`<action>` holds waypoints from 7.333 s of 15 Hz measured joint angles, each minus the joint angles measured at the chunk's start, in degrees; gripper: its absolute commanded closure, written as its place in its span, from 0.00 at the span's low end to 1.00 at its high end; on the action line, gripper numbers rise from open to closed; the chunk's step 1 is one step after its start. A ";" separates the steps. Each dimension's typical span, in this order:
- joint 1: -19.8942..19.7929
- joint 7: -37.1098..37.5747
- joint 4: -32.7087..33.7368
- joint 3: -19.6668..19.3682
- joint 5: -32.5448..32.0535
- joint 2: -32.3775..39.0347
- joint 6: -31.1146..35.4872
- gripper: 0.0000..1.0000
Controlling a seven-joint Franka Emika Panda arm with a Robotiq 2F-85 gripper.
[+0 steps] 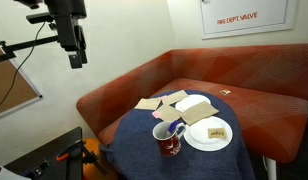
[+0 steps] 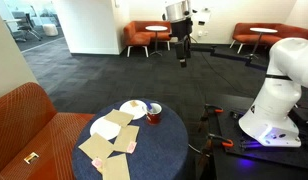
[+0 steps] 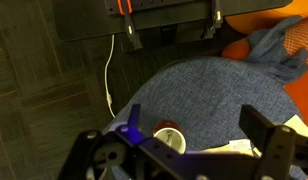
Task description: Remove the marker from the cup and put it on the table
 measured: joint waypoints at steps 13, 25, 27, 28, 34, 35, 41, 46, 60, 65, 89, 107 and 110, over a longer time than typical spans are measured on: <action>0.00 1.57 -2.03 0.01 -0.36 0.51 10.19 0.00; -1.45 10.71 -13.52 0.30 -5.34 7.57 51.20 0.00; -2.30 11.99 -13.71 0.31 -6.86 10.02 54.21 0.00; -2.72 12.54 -13.68 0.31 -7.67 11.26 55.19 0.00; -3.98 16.16 -11.69 -0.47 -14.08 19.30 58.55 0.00; -3.97 17.14 -11.04 -0.85 -15.58 20.81 59.35 0.00; -1.35 21.31 -6.30 -5.60 -20.90 29.20 62.25 0.00; 2.28 21.00 -3.04 -8.32 -17.95 35.85 65.72 0.00; 5.38 15.12 5.10 -8.53 -3.14 47.55 67.92 0.07; 5.43 15.02 5.61 -8.53 -2.62 48.73 67.88 0.13; 6.17 14.96 6.23 -8.70 -1.50 50.92 67.59 0.94; 18.00 13.60 -2.61 -19.43 -15.22 26.48 65.86 0.94; 18.89 10.61 -3.02 -17.76 -15.77 22.97 63.29 0.94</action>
